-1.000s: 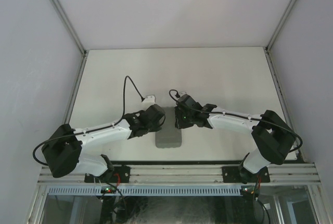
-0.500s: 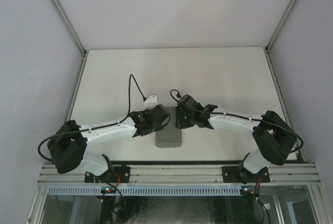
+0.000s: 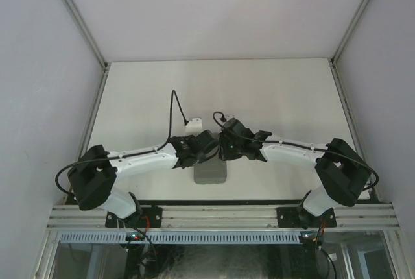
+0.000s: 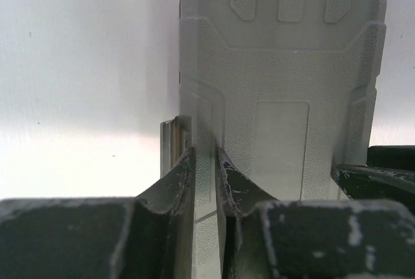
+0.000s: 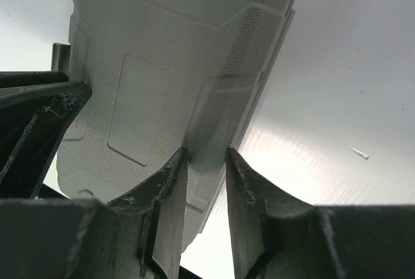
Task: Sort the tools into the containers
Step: Close the storage box at the center of the board.
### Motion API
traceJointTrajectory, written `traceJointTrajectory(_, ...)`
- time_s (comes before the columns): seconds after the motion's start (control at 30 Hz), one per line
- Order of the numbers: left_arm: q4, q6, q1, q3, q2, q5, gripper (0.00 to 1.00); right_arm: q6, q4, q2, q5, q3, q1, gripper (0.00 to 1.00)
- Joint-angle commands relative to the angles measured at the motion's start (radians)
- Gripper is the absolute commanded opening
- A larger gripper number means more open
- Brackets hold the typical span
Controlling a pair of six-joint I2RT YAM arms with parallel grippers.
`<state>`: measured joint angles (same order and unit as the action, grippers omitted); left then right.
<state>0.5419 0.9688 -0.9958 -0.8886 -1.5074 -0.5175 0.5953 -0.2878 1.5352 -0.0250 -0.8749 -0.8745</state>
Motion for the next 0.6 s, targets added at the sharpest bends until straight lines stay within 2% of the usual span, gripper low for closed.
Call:
traceJointTrajectory(0.0, 0.046, 0.041, -0.026, 0.046, -0.106, 0.173, 0.0, 0.023, 0.008, 0.028, 0.032, 0.039, -0.011, 0.27)
traceJointTrajectory(0.23, 0.044, 0.04, -0.032, 0.037, -0.095, 0.175, 0.0, 0.034, 0.021, 0.019, 0.039, 0.06, -0.009, 0.27)
traceJointTrajectory(0.47, 0.014, -0.018, -0.03, 0.033, 0.053, 0.137, 0.01, 0.034, 0.023, 0.018, 0.039, 0.068, -0.004, 0.27)
traceJointTrajectory(0.57, 0.012, -0.042, -0.026, 0.023, 0.123, 0.114, 0.13, 0.035, 0.025, 0.02, 0.04, 0.07, -0.003, 0.28)
